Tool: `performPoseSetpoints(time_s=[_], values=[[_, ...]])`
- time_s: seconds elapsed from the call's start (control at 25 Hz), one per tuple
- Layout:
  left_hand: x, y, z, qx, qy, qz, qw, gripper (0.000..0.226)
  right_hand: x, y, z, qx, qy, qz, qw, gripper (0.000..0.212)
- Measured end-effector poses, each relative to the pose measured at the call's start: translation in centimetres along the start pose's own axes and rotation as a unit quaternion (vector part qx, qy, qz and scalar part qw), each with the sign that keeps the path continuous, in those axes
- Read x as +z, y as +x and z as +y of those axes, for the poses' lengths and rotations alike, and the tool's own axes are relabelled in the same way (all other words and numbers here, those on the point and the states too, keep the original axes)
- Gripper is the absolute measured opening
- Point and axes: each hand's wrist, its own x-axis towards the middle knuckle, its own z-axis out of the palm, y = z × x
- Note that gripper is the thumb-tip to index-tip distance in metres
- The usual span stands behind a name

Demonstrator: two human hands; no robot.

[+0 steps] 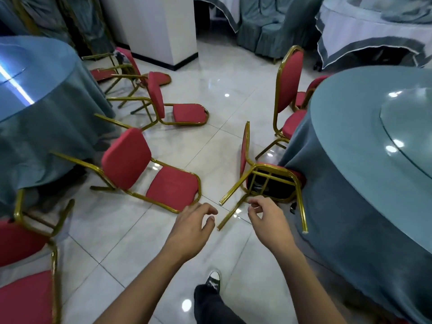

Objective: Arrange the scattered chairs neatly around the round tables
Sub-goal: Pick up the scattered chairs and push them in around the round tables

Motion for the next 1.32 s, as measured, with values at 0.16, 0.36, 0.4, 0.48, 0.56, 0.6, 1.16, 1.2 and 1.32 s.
performPoseSetpoints(time_s=[0.16,0.36,0.4,0.48,0.56,0.6,1.16,1.2,1.32], values=[[-4.1,8.4,-2.4,-0.007,0.022,-0.027,0.999,0.02,2.7,9.9,-3.1,0.023,0.027,0.002,0.999,0.02],[-9.4,17.7,-5.7,-0.003,0.029,-0.01,1.0,0.017,5.2,19.7,-6.9,0.022,0.03,-0.007,0.999,0.02],[-10.2,19.4,-6.4,0.003,0.024,-0.009,1.0,0.017,5.7,21.1,-7.2,0.024,0.026,-0.002,0.999,0.02],[-11.8,23.5,-7.9,0.005,0.016,-0.018,1.0,0.016,6.7,24.6,-7.8,0.044,0.023,0.006,0.999,0.02],[-13.3,28.3,-9.5,0.011,0.006,-0.027,1.0,0.017,8.3,28.5,-8.6,0.062,0.02,0.006,0.998,0.02],[-14.0,30.4,-10.4,0.017,0.0,-0.029,0.999,0.017,8.9,30.4,-9.2,0.069,0.02,0.01,0.997,0.02],[-16.7,61.6,-10.7,0.134,0.03,-0.161,0.977,0.021,8.8,53.6,-9.0,0.175,0.012,0.117,0.978,0.02],[-16.5,64.1,-10.0,0.139,0.036,-0.16,0.977,0.021,8.5,56.0,-8.3,0.176,0.015,0.122,0.977,0.02],[-15.7,71.8,-7.2,0.14,0.043,-0.163,0.976,0.021,6.5,64.1,-5.9,0.188,0.045,0.117,0.974,0.021]])
